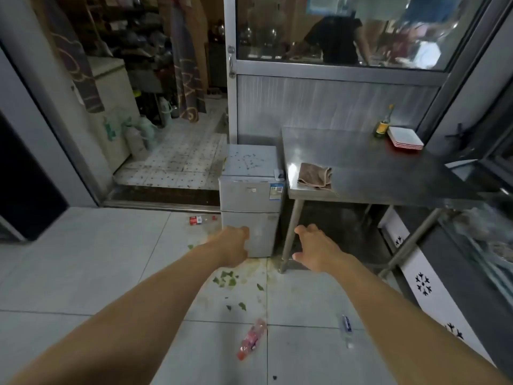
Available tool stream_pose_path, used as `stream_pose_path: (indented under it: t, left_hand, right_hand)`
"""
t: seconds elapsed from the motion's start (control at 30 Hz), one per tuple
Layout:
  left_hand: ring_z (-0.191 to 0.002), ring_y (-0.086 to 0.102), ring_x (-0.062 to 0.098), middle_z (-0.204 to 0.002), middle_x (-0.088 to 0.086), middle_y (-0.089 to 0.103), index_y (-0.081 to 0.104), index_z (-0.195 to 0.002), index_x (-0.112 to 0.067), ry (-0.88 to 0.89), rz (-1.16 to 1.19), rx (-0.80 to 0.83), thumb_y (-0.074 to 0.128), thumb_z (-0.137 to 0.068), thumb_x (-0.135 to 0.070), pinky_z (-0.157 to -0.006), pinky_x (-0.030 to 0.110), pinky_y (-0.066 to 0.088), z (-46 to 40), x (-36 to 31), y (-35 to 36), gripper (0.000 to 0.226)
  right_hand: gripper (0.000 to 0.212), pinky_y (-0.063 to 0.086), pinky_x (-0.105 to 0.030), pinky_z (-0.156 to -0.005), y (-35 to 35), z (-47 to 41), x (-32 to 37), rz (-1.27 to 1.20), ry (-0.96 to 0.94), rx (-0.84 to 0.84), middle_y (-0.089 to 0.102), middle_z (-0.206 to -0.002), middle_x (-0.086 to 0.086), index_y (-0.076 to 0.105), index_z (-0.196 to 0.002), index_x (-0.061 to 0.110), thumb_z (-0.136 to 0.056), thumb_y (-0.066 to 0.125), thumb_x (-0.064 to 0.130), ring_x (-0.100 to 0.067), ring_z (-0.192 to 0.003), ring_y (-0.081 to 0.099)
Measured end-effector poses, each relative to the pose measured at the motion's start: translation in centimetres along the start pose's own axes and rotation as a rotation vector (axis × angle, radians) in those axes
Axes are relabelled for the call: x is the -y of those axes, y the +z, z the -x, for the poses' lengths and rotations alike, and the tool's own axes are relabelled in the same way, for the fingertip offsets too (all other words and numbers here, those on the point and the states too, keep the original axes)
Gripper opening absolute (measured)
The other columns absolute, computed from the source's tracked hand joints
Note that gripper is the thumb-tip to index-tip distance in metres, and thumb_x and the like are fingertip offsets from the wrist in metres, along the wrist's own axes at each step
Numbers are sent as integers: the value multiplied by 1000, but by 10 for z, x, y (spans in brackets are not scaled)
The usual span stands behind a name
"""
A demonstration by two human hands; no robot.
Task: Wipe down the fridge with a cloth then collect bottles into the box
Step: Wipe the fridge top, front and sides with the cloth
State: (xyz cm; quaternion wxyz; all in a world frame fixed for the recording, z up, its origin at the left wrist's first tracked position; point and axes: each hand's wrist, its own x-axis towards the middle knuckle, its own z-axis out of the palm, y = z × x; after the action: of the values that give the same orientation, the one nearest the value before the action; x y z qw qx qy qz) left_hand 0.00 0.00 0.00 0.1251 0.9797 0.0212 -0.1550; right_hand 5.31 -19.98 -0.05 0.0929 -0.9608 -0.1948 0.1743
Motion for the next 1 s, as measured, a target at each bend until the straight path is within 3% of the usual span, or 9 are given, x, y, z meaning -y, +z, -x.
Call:
stream_pose_path:
  t: [0.3,0.53,0.8,1.0]
  left_hand:
    - [-111,53,29,-125,11,53,45,-127,-16,89,-55,31,53,-89,-26,-91,41,48,-106,86,-51,41]
    - [-110,54,30,-124,11,54,43,-128,-17,214,-94,84,53,-88,-27,-90,42,49,-196,131,-81,42]
    - [-113,52,29,-125,12,53,43,-129,-15,293,-147,126,52,-89,-25,-91,36,47,-301,138,-89,42]
    - [-115,51,28,-128,12,51,42,-132,-16,310,-204,142,51,-90,-25,-93,38,46,-397,116,-90,44]
  right_hand:
    - [53,46,-35,-94,-14,-105,41,-21,137,-34,41,-132,-11,35,-136,17,-91,62,26,-26,-116,49]
    - [59,43,-37,-102,-23,-176,55,-68,275,-75,35,-140,-12,32,-141,17,-91,61,29,-28,-126,45]
    - [62,42,-38,-102,-31,-251,8,-111,443,-126,31,-145,-17,28,-142,7,-93,57,33,-30,-127,43]
    - [43,45,-34,-93,-43,-340,-58,-152,510,-236,45,-134,-17,41,-133,4,-98,48,28,-29,-115,52]
